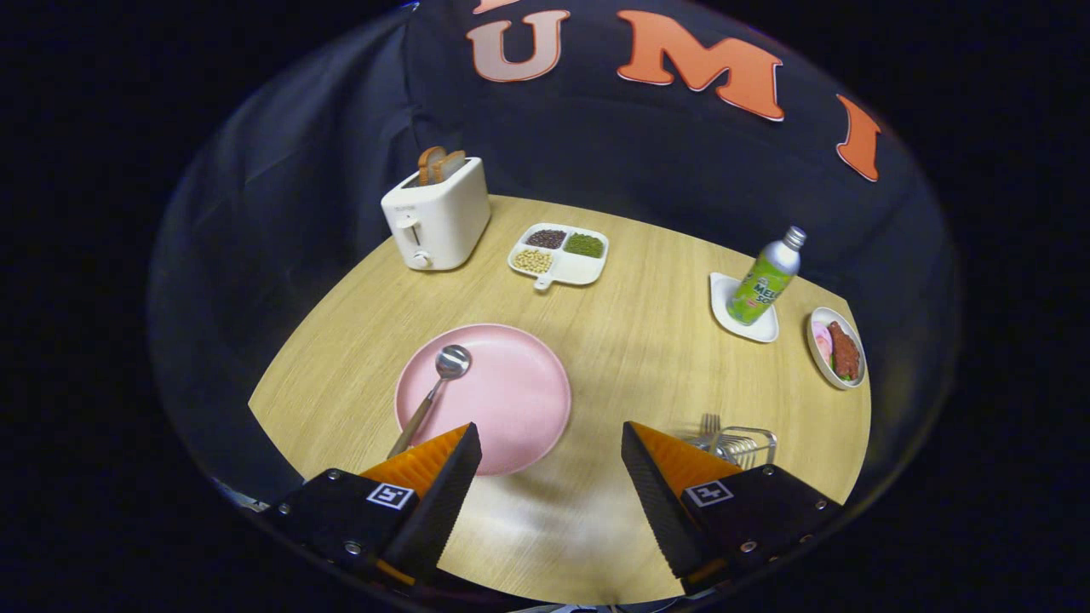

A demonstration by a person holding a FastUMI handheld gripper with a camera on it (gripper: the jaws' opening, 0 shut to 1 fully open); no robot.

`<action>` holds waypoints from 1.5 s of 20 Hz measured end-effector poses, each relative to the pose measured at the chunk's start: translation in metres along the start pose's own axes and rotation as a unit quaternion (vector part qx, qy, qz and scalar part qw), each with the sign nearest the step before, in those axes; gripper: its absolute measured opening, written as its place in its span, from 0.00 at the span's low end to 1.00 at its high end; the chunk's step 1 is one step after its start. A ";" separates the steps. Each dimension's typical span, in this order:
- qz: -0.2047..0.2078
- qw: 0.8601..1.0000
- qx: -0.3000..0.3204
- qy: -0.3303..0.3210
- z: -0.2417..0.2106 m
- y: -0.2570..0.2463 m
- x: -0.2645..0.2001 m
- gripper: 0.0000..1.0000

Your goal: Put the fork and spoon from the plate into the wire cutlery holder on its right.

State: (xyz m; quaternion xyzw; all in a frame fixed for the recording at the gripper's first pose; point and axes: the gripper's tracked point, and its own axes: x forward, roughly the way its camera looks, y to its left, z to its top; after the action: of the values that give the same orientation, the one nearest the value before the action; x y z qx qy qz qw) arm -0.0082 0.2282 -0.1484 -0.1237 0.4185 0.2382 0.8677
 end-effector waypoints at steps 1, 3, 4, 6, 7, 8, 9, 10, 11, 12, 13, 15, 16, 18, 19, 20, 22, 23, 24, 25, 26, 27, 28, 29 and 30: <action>0.006 1.000 -0.002 -0.003 0.001 0.011 0.006 0.99; 0.018 1.000 -0.003 -0.005 0.002 0.032 0.018 0.99; 0.023 1.000 -0.005 -0.003 0.003 0.041 0.025 0.99; 0.029 1.000 -0.009 0.001 0.001 0.058 0.039 1.00; 0.029 1.000 -0.012 0.005 0.000 0.063 0.047 0.99; 0.027 1.000 -0.014 0.009 -0.002 0.067 0.054 1.00; 0.025 0.999 -0.014 0.014 -0.005 0.070 0.061 0.99; 0.026 0.999 -0.014 0.020 -0.008 0.073 0.067 1.00; 0.028 0.999 -0.012 0.026 -0.011 0.077 0.074 0.99; 0.032 0.999 -0.007 0.032 -0.014 0.081 0.079 1.00; 0.036 0.999 -0.001 0.037 -0.018 0.085 0.085 1.00; 0.039 0.998 0.001 0.046 -0.024 0.090 0.094 1.00; 0.038 0.998 -0.001 0.049 -0.025 0.092 0.099 0.99; 0.040 0.998 -0.001 0.053 -0.027 0.097 0.105 0.98; 0.044 0.998 0.000 0.054 -0.028 0.100 0.107 0.93; 0.046 0.997 0.000 0.055 -0.028 0.103 0.109 0.91; 0.047 0.997 -0.004 0.059 -0.030 0.106 0.113 0.85; 0.049 0.997 -0.003 0.062 -0.032 0.108 0.115 0.79; 0.050 0.997 -0.003 0.064 -0.033 0.110 0.116 0.77; 0.050 0.997 -0.002 0.064 -0.033 0.111 0.118 0.72; 0.051 0.997 0.000 0.064 -0.033 0.112 0.119 0.70; 0.050 0.997 0.001 0.065 -0.033 0.113 0.120 0.63; 0.050 0.997 0.004 0.064 -0.034 0.114 0.121 0.58; 0.049 0.997 0.007 0.064 -0.034 0.114 0.121 0.49; 0.049 0.997 0.010 0.064 -0.035 0.116 0.122 0.44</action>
State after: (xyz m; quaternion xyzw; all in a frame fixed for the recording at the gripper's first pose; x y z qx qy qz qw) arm -0.0256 0.3510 -0.2677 -0.1091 0.4814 0.2677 0.8275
